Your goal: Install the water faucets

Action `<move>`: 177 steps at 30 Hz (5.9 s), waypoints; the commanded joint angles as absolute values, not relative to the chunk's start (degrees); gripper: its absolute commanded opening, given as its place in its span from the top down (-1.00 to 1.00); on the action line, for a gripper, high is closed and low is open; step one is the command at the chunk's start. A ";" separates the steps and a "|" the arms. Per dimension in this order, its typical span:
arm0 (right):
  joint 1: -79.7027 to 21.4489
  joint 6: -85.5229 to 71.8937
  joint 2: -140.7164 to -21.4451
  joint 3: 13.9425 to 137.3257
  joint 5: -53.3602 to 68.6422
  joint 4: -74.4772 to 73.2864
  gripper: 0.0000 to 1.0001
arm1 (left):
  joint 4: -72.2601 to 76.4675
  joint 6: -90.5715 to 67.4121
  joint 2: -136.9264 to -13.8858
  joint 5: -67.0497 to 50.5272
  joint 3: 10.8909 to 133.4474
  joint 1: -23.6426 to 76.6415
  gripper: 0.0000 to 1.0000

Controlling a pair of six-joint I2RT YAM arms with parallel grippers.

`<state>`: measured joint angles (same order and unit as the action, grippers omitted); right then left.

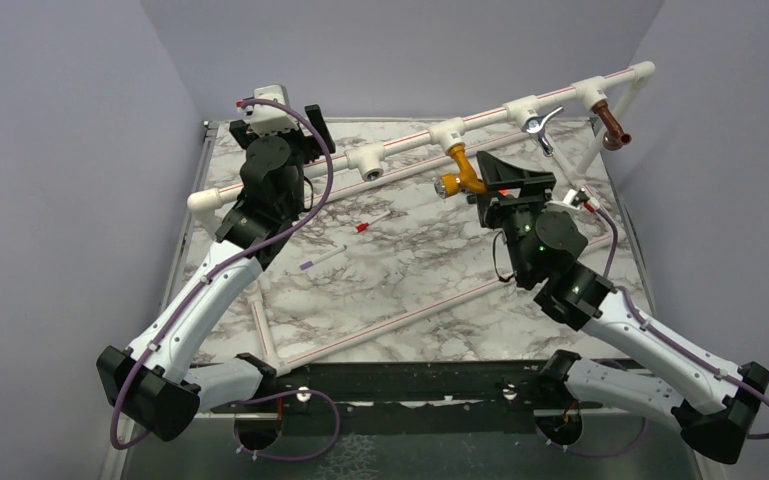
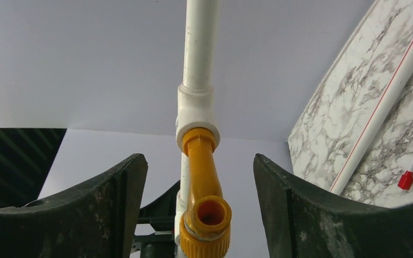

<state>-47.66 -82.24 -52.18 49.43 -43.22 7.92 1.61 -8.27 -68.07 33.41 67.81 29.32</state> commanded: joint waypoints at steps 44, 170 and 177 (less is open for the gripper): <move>-47.81 72.19 -40.00 40.38 -11.36 9.37 -0.75 | -19.71 -8.96 -73.22 30.84 60.73 31.64 -0.98; -47.90 -35.75 -51.44 52.04 -35.17 15.73 -0.73 | -19.78 -9.05 -73.62 30.30 60.82 31.67 -0.98; -47.90 -33.14 -53.61 53.32 -35.61 15.25 -0.67 | -19.78 -8.99 -73.98 30.32 60.80 31.73 -0.98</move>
<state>-47.66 -37.01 -51.99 50.94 -35.81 17.41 1.91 -7.84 -68.31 33.47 67.81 29.47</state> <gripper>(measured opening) 0.850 0.991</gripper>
